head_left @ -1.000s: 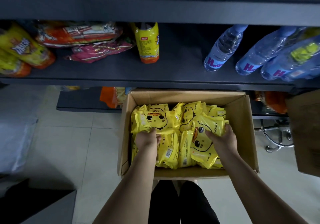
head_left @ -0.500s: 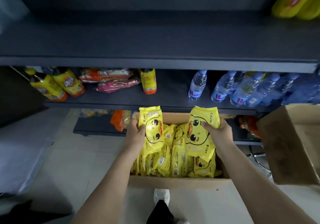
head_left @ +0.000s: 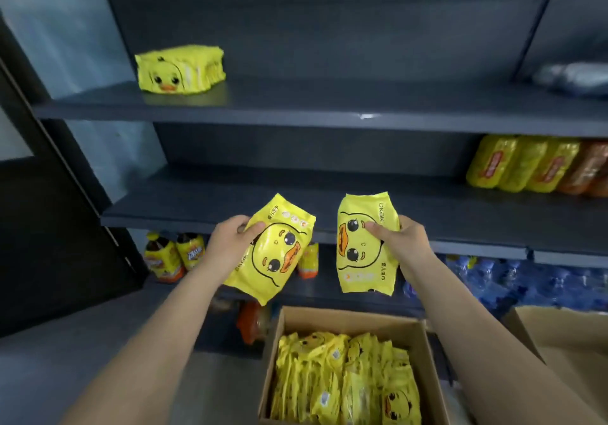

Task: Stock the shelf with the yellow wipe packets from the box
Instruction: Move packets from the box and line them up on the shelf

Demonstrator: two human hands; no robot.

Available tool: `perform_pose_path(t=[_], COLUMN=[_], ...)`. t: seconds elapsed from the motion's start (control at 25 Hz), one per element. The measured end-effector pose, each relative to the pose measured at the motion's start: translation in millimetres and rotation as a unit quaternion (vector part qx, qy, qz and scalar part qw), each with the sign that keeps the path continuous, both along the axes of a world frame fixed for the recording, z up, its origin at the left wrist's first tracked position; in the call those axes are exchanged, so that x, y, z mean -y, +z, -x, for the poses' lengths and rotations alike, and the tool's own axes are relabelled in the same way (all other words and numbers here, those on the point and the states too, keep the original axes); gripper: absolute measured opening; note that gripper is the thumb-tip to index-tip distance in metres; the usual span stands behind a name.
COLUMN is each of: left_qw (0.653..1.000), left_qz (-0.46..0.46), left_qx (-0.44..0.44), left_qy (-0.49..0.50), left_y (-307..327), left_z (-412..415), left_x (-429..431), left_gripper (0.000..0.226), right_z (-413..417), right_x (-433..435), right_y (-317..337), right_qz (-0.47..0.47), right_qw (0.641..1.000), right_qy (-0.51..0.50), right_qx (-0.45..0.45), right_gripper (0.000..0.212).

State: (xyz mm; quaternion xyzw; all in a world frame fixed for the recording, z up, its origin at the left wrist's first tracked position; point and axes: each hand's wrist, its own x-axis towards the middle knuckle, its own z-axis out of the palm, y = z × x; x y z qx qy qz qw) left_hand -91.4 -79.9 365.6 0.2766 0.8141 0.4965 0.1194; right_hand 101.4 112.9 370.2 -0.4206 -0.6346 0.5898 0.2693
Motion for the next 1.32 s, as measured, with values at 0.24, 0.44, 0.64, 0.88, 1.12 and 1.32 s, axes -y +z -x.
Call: perform_pose_path(t=[0.24, 0.44, 0.64, 0.88, 1.12, 1.32], left_qw=[0.993, 0.979, 0.971, 0.957, 0.942, 0.879], left_qz=[-0.025, -0.030, -0.021, -0.005, 0.009, 0.109], left_qx=[-0.108, -0.187, -0.215, -0.259, -0.298, -0.421], left_qy=[-0.040, -0.073, -0.099, -0.130, -0.156, -0.194], left_y=[98, 158, 196, 213, 232, 233], left_z=[95, 181, 252, 346, 415, 450], left_x=[48, 78, 79, 37, -17, -46], left_gripper=[0.013, 0.013, 0.028, 0.024, 0.008, 0.029], right_z=[75, 144, 211, 307, 386, 419], right_x=[45, 77, 91, 59, 10, -7], right_y=[82, 126, 162, 186, 224, 236], right_qz=[-0.106, -0.161, -0.218, -0.269, -0.298, -0.297], right_qw=[0.994, 0.986, 0.976, 0.963, 0.952, 0.954], right_qy=[-0.011, -0.019, -0.001, 0.022, 0.048, 0.023], right_qx=[-0.021, -0.021, 0.013, 0.023, 0.051, 0.044], right_gripper=[0.018, 0.016, 0.018, 0.017, 0.020, 0.025])
